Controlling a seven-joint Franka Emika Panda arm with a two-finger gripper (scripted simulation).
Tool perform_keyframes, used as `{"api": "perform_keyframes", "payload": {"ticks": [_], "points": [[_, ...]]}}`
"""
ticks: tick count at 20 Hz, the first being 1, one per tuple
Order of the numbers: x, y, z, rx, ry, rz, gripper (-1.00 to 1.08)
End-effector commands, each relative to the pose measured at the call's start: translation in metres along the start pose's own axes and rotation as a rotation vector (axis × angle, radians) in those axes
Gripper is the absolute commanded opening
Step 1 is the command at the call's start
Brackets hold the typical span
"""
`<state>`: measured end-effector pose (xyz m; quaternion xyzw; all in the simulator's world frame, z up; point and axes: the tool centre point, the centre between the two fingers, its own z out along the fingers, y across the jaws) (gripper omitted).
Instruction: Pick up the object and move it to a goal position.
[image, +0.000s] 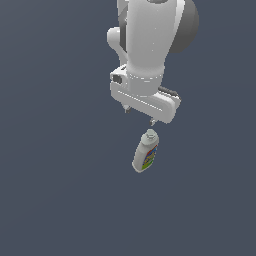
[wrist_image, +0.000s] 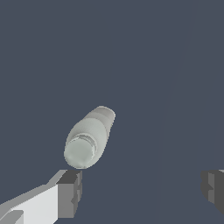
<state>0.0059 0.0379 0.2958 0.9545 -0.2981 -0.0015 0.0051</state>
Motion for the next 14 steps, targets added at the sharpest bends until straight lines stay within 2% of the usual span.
{"api": "perform_keyframes", "payload": {"ticks": [1, 14], "points": [[0.002, -0.007, 0.002, 0.001, 0.0, 0.059, 1.0], [0.01, -0.042, 0.011, 0.008, -0.001, 0.333, 1.0]]}}
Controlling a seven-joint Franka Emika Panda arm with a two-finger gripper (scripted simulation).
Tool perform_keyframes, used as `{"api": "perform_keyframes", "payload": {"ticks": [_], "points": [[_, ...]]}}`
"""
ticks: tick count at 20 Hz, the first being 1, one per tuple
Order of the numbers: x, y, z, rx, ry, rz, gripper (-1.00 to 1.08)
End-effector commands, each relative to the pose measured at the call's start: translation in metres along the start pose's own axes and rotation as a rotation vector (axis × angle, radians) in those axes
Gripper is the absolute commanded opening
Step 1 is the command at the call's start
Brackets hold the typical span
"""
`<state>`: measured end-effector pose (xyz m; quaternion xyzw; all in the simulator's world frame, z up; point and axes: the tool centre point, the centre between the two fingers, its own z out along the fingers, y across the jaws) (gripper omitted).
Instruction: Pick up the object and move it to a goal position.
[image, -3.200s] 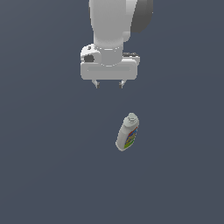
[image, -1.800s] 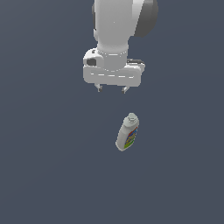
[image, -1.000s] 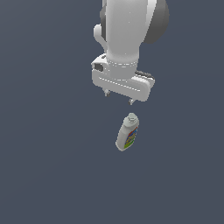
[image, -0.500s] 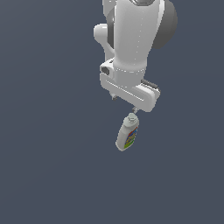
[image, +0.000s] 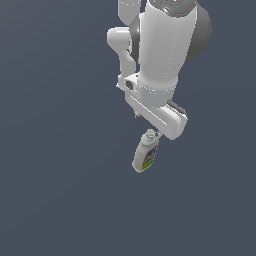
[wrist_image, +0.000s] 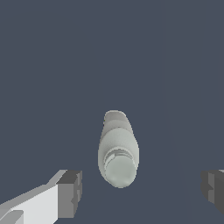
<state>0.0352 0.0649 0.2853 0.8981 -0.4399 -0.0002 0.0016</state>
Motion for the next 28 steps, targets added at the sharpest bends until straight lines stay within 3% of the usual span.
{"api": "perform_keyframes", "payload": {"ticks": [1, 17, 28], "points": [[-0.001, -0.005, 0.001, 0.001, 0.0, 0.043, 1.0], [-0.002, -0.016, 0.008, 0.003, -0.001, 0.124, 1.0], [-0.003, -0.015, 0.051, 0.003, -0.001, 0.127, 1.0]]}}
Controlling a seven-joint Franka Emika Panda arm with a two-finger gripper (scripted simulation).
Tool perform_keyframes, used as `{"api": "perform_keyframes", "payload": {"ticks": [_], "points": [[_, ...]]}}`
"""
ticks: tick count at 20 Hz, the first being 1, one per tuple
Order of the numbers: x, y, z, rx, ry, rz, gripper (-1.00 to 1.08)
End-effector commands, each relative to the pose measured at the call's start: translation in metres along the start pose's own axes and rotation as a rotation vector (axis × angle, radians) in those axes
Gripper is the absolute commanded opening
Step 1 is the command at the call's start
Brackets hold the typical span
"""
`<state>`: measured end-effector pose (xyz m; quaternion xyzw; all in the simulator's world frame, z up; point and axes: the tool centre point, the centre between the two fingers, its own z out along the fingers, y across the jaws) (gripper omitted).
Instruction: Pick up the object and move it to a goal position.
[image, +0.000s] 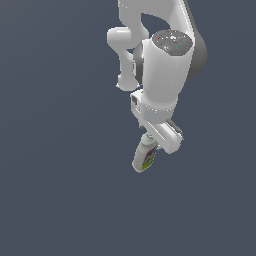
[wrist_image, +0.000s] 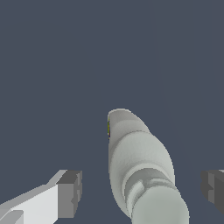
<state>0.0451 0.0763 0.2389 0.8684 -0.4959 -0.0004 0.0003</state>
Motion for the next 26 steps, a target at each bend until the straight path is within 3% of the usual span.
{"api": "perform_keyframes", "payload": {"ticks": [1, 4, 5, 18, 26], "points": [[0.0, 0.0, 0.007, 0.001, 0.0, 0.0, 1.0], [0.0, -0.001, 0.009, 0.001, 0.0, 0.0, 1.0], [0.0, -0.001, 0.009, 0.001, 0.0, 0.0, -1.0], [0.002, 0.001, 0.007, 0.002, 0.001, 0.001, -1.0], [0.014, 0.027, -0.012, 0.002, 0.0, 0.001, -1.0]]}}
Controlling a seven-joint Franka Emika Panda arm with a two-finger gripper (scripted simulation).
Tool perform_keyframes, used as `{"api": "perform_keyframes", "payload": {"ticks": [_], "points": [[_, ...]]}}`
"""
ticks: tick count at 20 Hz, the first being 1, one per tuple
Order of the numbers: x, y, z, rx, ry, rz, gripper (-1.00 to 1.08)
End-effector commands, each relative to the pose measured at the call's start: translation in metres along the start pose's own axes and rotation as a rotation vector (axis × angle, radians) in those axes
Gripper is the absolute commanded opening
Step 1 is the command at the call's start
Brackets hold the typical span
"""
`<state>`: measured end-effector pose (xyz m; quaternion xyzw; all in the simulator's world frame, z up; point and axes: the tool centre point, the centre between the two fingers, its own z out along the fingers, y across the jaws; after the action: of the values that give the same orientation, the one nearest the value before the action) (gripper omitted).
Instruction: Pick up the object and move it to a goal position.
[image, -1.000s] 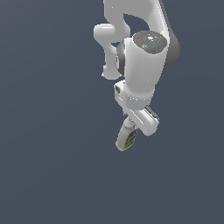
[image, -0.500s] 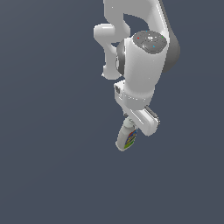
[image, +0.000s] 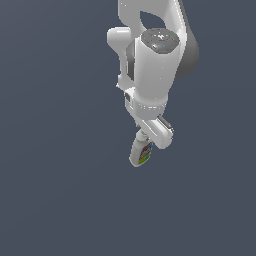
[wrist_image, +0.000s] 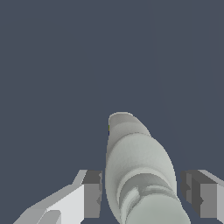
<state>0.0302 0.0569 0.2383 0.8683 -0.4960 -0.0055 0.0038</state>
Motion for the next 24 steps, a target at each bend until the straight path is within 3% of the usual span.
{"api": "perform_keyframes", "payload": {"ticks": [1, 24], "points": [[0.007, 0.01, -0.016, 0.013, 0.006, 0.001, -1.0], [0.102, 0.208, -0.156, 0.014, 0.003, 0.001, -1.0]]}}
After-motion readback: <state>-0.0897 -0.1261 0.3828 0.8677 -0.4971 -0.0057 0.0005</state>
